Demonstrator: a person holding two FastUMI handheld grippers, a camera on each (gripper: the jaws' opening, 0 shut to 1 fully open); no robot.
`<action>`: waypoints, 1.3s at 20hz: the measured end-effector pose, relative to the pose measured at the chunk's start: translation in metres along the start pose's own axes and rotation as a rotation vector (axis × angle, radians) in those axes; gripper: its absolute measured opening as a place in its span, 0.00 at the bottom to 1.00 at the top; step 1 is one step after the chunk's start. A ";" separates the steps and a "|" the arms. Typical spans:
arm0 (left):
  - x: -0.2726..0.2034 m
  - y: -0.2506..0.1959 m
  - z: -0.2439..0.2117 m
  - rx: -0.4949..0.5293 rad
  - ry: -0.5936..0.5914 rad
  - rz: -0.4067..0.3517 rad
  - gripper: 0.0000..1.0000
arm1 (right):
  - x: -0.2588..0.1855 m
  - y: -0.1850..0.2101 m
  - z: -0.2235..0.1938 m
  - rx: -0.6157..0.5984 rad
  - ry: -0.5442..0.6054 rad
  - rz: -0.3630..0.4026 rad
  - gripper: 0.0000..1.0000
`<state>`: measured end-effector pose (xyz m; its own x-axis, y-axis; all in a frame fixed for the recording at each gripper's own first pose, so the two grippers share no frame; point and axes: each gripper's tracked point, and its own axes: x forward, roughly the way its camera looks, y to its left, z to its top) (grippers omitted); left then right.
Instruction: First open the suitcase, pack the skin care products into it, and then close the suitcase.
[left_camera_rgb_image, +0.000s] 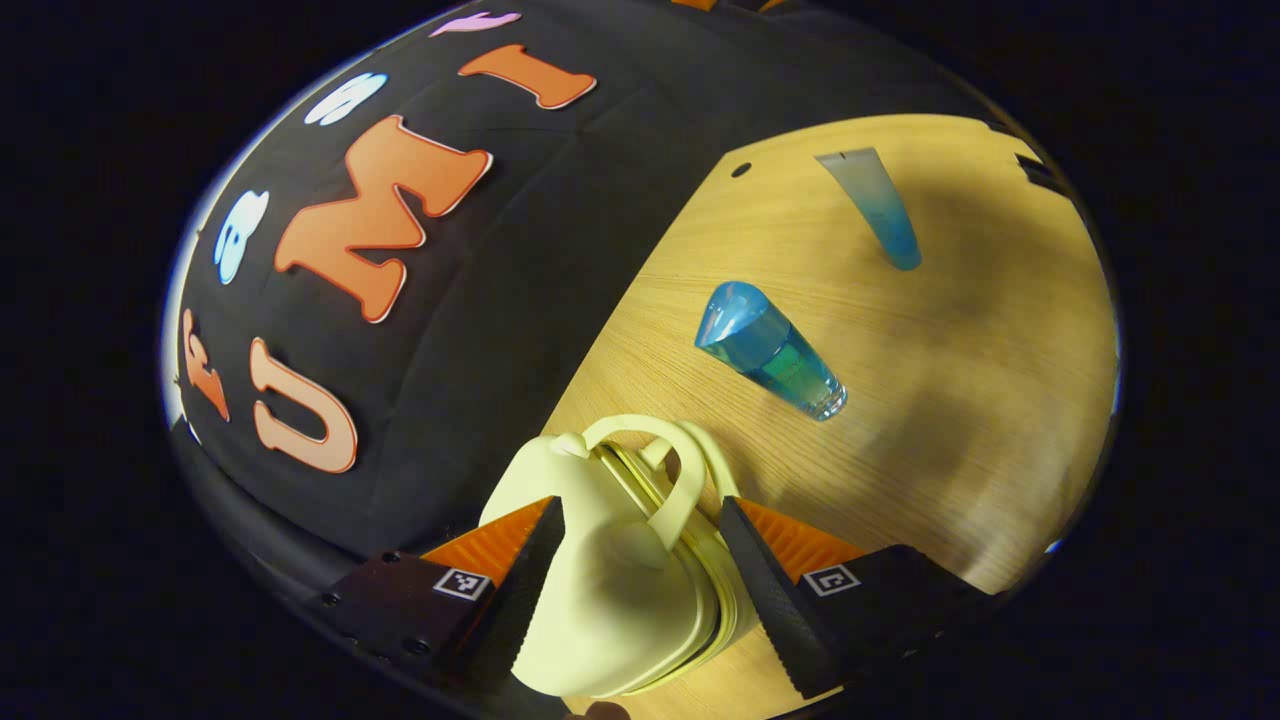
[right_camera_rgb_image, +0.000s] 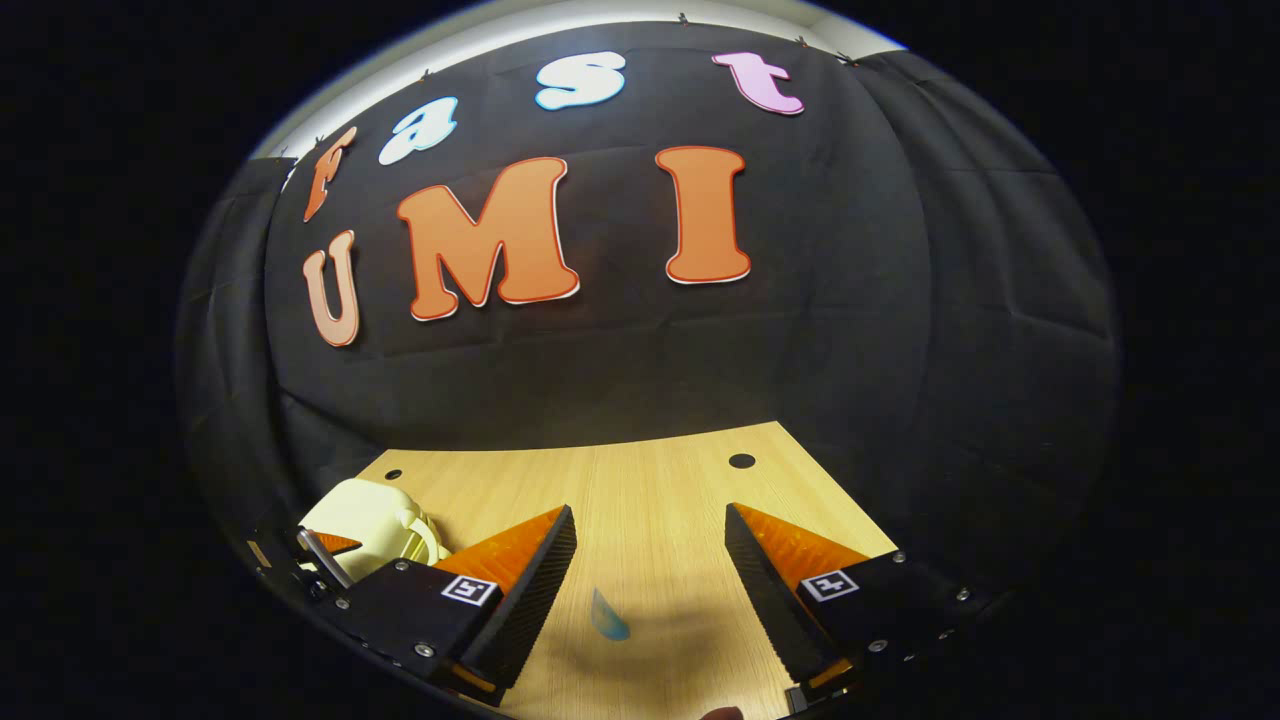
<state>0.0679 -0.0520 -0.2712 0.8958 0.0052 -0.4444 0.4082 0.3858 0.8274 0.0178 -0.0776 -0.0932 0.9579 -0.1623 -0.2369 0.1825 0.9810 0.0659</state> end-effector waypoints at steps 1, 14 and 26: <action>0.006 -0.002 0.000 0.016 0.010 -0.006 0.97 | 0.002 -0.004 -0.002 0.006 0.008 -0.009 0.95; 0.063 -0.022 -0.013 0.106 0.123 -0.076 0.50 | 0.015 -0.027 -0.014 0.039 0.058 -0.068 0.95; 0.037 -0.007 0.016 -0.345 0.057 -0.189 0.06 | 0.012 0.018 -0.005 0.059 0.033 0.004 0.95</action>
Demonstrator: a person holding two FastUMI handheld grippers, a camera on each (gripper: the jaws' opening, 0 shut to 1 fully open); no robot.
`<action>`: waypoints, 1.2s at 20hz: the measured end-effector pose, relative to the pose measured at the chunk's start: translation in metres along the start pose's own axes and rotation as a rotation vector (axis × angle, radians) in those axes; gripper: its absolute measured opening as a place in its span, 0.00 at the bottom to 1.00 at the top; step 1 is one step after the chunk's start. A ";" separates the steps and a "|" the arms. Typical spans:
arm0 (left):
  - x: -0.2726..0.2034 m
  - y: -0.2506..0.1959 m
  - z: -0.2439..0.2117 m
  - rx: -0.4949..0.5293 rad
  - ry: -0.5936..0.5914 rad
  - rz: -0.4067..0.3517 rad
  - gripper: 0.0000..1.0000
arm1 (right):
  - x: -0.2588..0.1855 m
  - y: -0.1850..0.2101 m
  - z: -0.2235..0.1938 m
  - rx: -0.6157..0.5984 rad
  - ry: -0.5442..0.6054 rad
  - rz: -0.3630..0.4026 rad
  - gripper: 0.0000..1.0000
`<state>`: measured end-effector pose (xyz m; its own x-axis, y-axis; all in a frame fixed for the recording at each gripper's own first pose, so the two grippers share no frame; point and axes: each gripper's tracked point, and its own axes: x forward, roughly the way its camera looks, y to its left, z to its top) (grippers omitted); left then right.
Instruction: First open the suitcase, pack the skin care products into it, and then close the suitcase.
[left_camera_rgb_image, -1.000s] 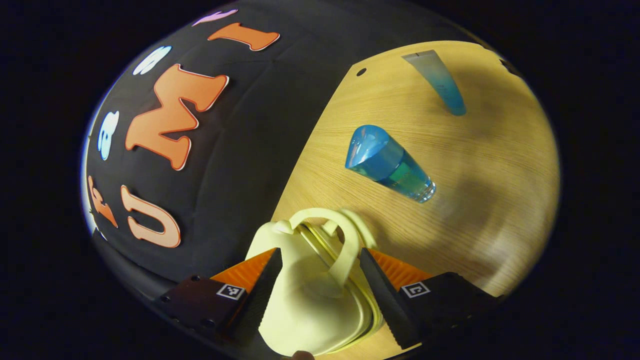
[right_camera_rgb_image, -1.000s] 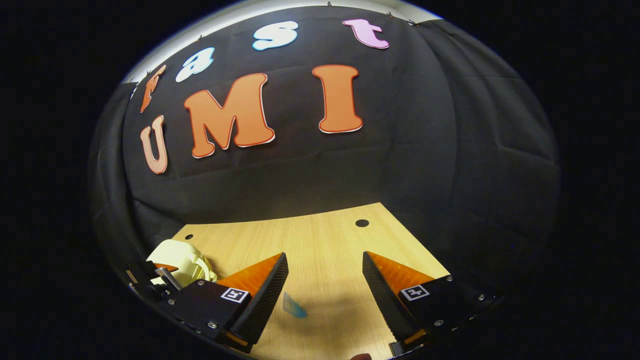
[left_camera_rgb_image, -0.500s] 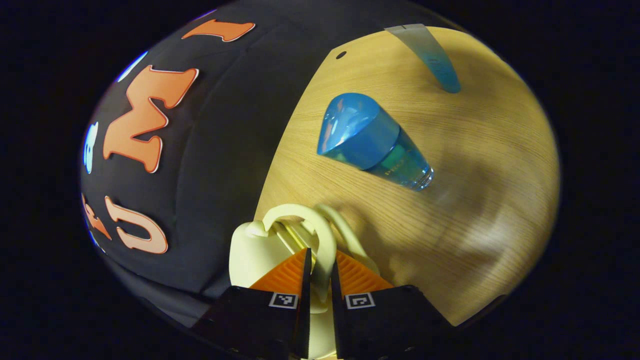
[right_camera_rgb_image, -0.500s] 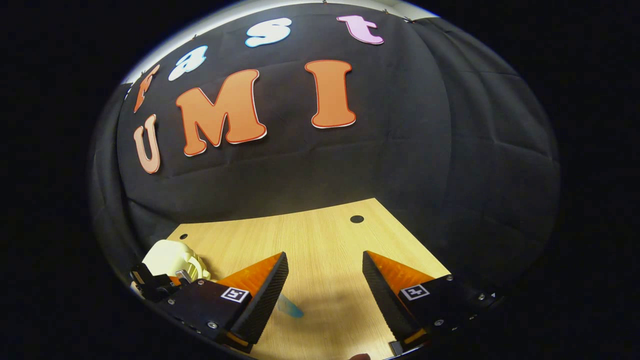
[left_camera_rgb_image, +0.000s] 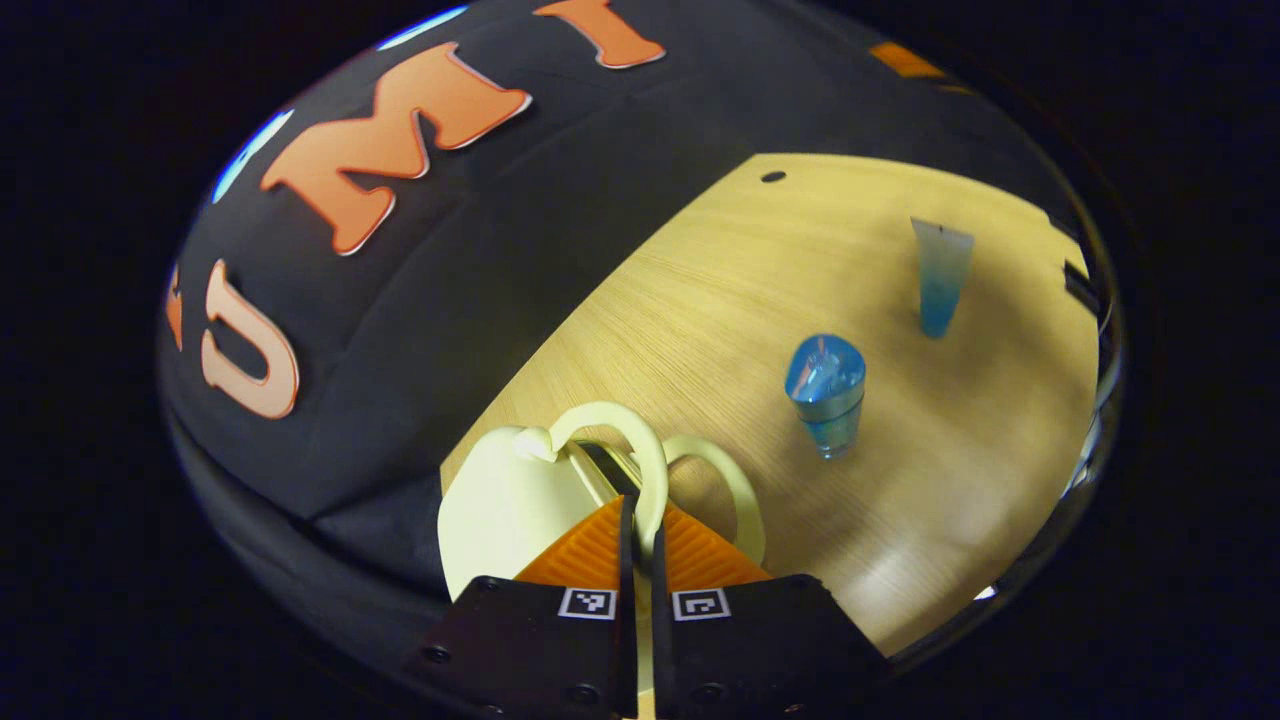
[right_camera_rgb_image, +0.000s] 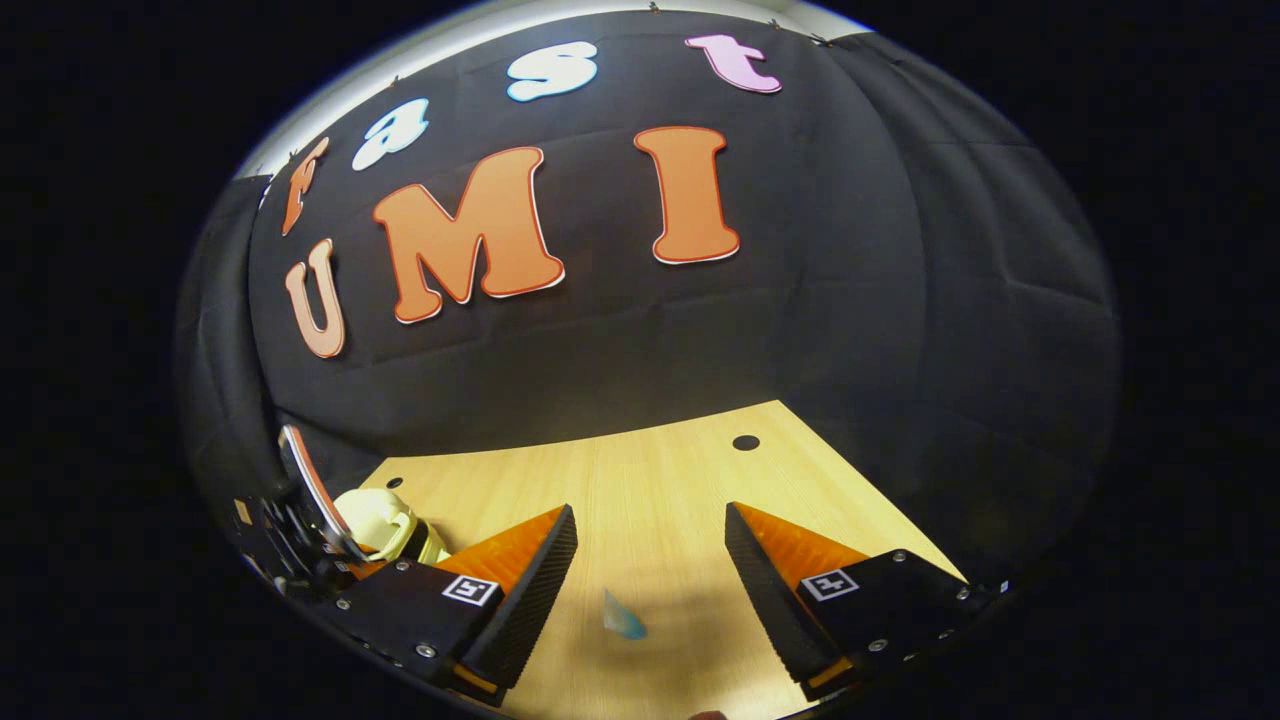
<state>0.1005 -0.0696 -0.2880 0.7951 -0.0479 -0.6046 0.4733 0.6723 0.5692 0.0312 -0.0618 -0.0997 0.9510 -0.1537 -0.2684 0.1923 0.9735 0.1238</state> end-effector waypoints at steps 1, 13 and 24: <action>-0.003 0.001 0.002 -0.052 -0.013 -0.010 0.06 | 0.000 0.006 0.001 -0.001 -0.002 0.009 0.94; 0.012 0.024 -0.019 -0.672 -0.196 -0.028 0.06 | -0.022 0.110 0.005 0.046 -0.011 0.111 0.95; 0.039 0.017 -0.051 -0.883 -0.159 0.036 0.05 | -0.045 0.198 -0.005 0.156 0.017 0.166 0.95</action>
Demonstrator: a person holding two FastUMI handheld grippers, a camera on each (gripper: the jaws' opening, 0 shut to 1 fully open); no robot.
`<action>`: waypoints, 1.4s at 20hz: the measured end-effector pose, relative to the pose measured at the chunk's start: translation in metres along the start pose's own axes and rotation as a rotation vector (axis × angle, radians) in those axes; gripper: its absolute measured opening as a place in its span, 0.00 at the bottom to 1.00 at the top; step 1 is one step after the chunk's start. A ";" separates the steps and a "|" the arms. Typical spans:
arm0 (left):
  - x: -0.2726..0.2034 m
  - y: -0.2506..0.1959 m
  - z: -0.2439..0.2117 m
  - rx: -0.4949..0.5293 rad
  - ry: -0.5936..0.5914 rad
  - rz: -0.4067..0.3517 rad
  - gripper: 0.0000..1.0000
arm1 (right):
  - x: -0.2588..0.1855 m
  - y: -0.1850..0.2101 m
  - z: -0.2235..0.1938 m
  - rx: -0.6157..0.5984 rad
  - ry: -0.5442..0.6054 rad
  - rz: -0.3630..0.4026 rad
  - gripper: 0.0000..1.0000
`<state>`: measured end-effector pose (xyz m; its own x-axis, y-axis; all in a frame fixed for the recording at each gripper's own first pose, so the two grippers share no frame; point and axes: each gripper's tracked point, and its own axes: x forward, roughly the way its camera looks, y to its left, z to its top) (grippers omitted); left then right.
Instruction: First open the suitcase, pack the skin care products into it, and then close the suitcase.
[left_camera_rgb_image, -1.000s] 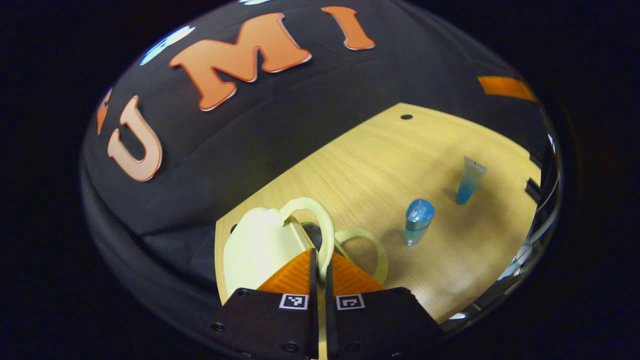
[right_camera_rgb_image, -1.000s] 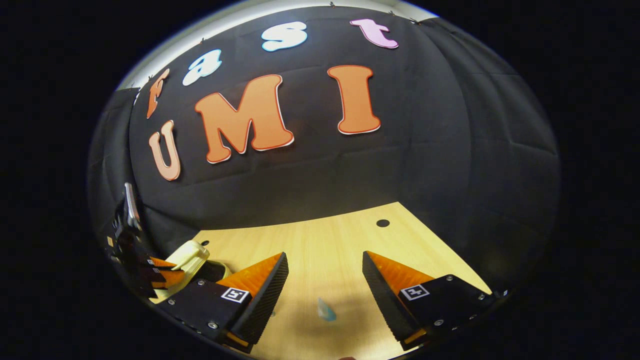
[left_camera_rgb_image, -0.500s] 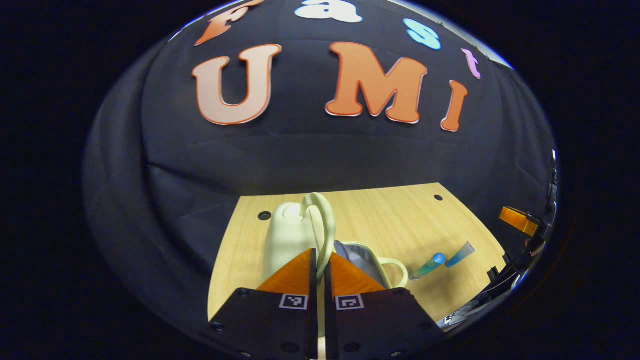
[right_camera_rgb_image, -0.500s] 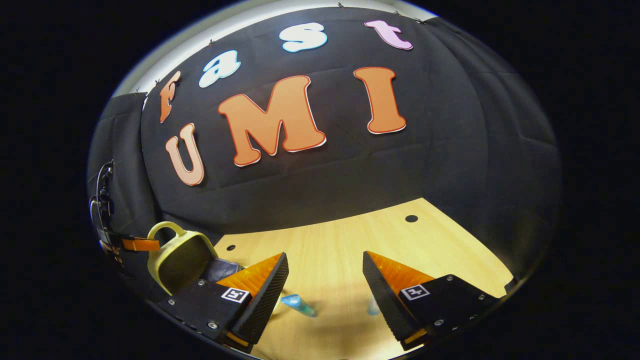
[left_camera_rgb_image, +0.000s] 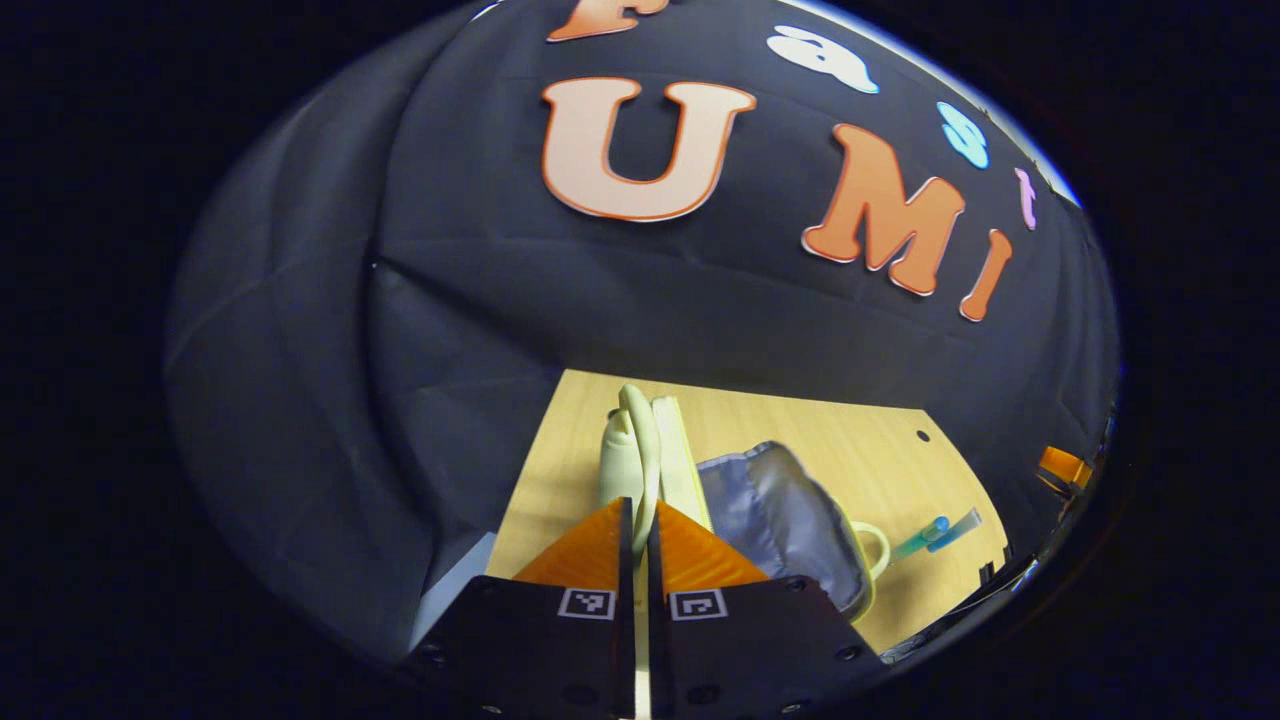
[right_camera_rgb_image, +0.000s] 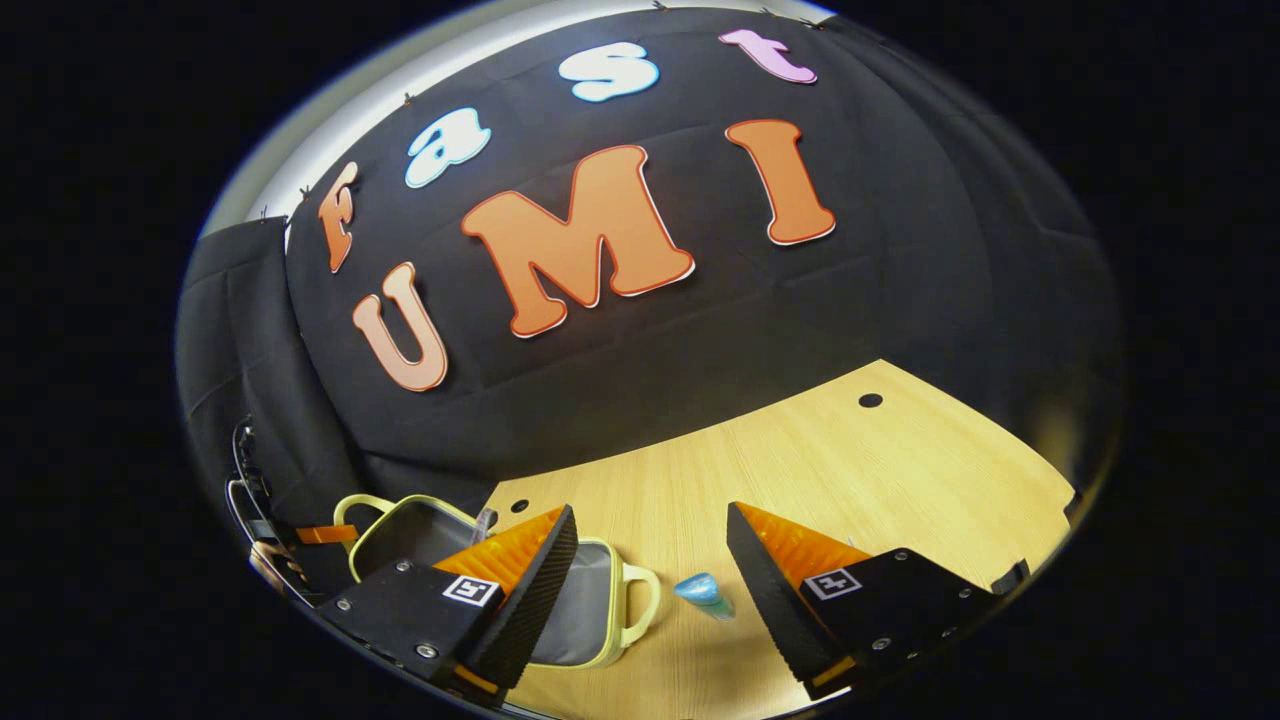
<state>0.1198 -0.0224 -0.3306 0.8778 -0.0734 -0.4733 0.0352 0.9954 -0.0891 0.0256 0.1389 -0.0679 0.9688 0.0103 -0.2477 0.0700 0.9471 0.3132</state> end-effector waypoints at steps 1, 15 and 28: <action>0.002 0.001 -0.006 -0.003 0.014 0.015 0.05 | -0.002 0.003 -0.002 -0.009 -0.002 -0.003 0.95; 0.110 0.049 -0.169 -0.132 0.286 0.130 0.06 | -0.012 0.000 -0.008 -0.041 -0.001 -0.098 0.95; 0.075 0.050 -0.091 0.100 0.126 0.366 0.98 | -0.020 -0.027 0.006 -0.146 -0.044 -0.131 0.95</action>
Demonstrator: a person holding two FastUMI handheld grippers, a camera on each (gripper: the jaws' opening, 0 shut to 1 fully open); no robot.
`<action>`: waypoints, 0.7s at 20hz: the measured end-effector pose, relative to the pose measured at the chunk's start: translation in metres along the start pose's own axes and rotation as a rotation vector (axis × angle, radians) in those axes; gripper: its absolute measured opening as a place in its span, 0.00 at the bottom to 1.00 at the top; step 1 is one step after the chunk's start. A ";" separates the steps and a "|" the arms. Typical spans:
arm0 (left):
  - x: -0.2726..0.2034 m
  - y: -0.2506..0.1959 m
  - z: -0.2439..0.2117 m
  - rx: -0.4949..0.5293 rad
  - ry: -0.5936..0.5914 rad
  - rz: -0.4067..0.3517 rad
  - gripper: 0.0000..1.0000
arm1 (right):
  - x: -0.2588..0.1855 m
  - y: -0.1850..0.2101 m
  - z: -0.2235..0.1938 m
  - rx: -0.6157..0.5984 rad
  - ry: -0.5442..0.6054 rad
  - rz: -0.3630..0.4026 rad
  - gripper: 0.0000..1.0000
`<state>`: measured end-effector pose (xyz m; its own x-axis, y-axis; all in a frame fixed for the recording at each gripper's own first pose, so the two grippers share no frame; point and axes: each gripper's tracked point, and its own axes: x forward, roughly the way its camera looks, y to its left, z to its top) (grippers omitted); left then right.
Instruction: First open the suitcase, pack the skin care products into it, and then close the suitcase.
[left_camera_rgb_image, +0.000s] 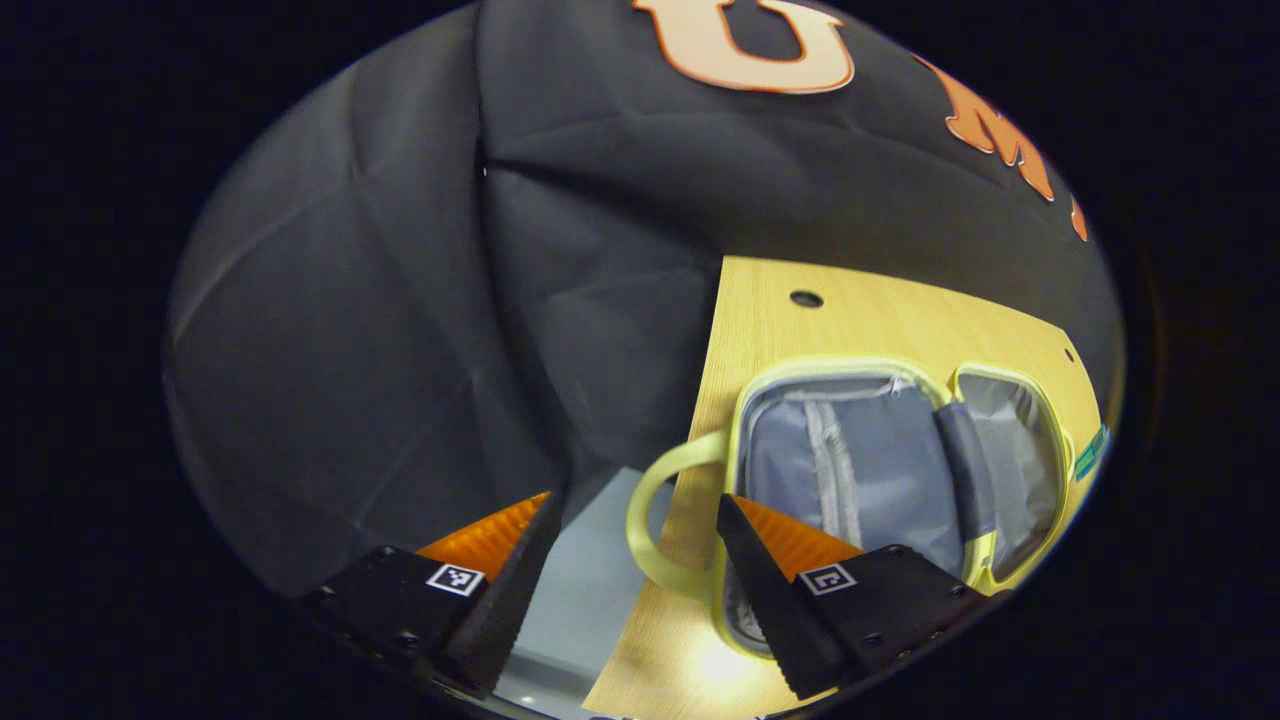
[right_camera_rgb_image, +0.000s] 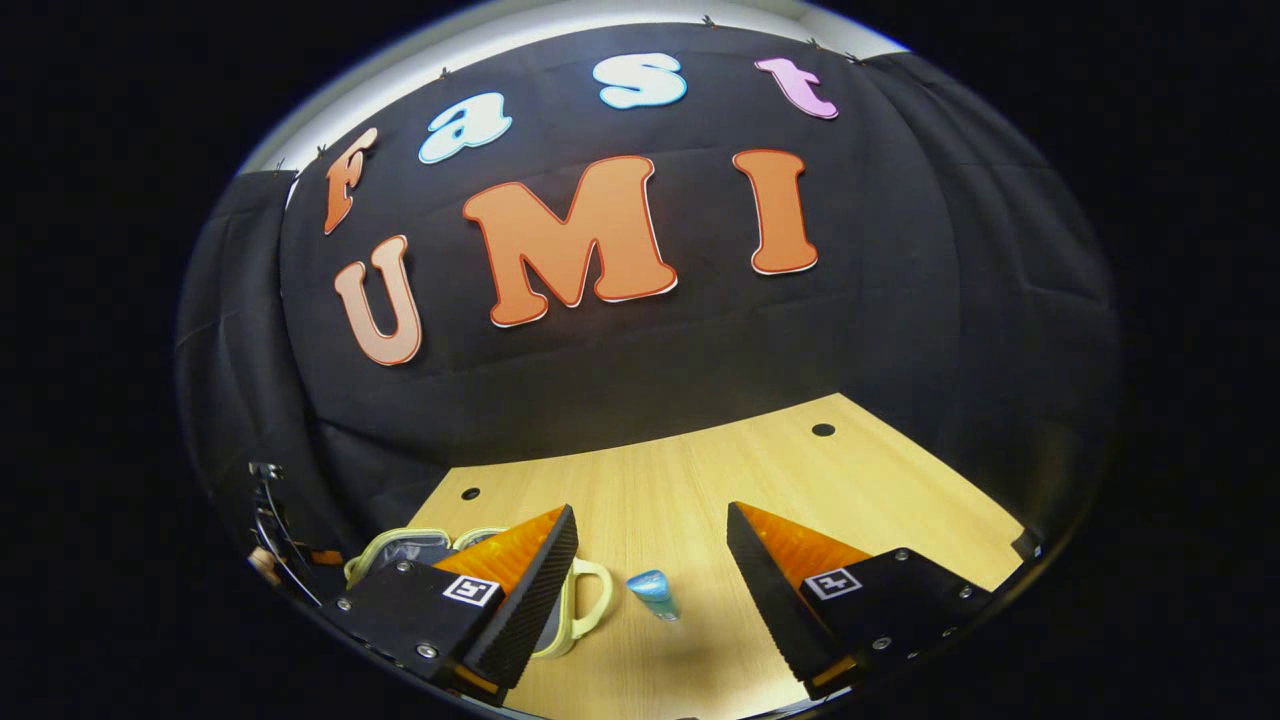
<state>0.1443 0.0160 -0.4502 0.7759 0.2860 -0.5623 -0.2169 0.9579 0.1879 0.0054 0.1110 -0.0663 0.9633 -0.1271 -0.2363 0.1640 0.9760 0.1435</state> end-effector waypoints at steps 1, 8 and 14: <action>-0.017 -0.003 0.021 0.000 -0.044 0.011 0.98 | 0.000 -0.003 0.001 -0.013 -0.005 -0.004 0.95; -0.144 -0.118 0.120 -0.069 -0.361 -0.077 0.97 | 0.000 -0.035 0.006 -0.083 -0.011 0.015 0.95; -0.205 -0.295 0.144 -0.045 -0.468 -0.259 0.97 | 0.000 -0.077 0.012 -0.128 -0.010 0.022 0.95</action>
<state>0.1346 -0.3288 -0.2748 0.9863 0.0086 -0.1649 -0.0002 0.9987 0.0505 -0.0048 0.0337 -0.0656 0.9686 -0.1063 -0.2250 0.1146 0.9931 0.0245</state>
